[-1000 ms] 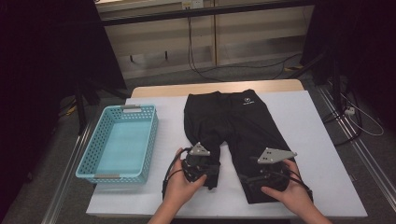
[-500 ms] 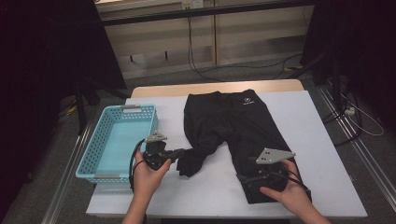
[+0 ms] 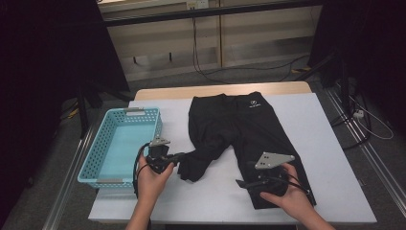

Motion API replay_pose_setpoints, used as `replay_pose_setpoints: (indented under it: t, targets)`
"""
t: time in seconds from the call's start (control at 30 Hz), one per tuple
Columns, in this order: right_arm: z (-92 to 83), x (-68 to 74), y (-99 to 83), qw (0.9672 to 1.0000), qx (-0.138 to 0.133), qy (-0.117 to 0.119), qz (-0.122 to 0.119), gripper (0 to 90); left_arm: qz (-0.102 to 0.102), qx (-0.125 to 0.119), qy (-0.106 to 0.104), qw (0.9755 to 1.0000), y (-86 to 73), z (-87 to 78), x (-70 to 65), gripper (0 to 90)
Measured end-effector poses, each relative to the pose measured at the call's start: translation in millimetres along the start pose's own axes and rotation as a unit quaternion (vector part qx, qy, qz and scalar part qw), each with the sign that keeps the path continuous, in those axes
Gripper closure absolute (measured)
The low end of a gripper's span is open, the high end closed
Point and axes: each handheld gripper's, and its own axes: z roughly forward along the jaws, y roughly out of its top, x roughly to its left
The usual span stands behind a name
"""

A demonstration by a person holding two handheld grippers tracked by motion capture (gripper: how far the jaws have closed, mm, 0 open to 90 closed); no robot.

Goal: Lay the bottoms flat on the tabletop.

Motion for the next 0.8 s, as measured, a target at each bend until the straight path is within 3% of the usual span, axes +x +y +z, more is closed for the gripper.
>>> replay_pose_setpoints:
  t: [0.13, 0.37, 0.5, 0.57, 0.7, 0.8]
  targets:
    - [2.8, 1.0, 3.1, 1.0, 0.0, 0.002, -0.006, 25.9, -0.002, 0.0, 0.008, 1.0, -0.2, 0.8, 0.4, 90.0]
    - [9.6, 2.7, 12.0, 0.9999, -0.004, 0.007, -0.007, 25.8, -0.006, -0.006, 0.001, 1.0, 1.5, -1.3, 1.4, 90.0]
    - [20.8, 8.5, 20.8, 0.9997, -0.001, 0.017, -0.016, 25.8, -0.009, -0.004, -0.009, 0.9999, 1.5, -1.4, 0.7, 90.0]
    - [27.3, 10.9, 25.5, 0.9995, -0.004, 0.03, -0.007, 25.8, -0.005, -0.002, -0.01, 0.9999, 2.2, -1.7, -1.4, 89.9]
    - [40.2, 16.6, 34.3, 0.9995, 0.0, 0.029, -0.014, 26.2, -0.004, -0.002, -0.012, 0.9999, 3.3, -1.6, -3.7, 89.9]
    - [50.4, 22.6, 39.7, 0.9992, -0.001, 0.037, -0.017, 32.2, -0.004, 0.003, -0.009, 0.9999, 1.6, -0.3, -3.4, 89.9]
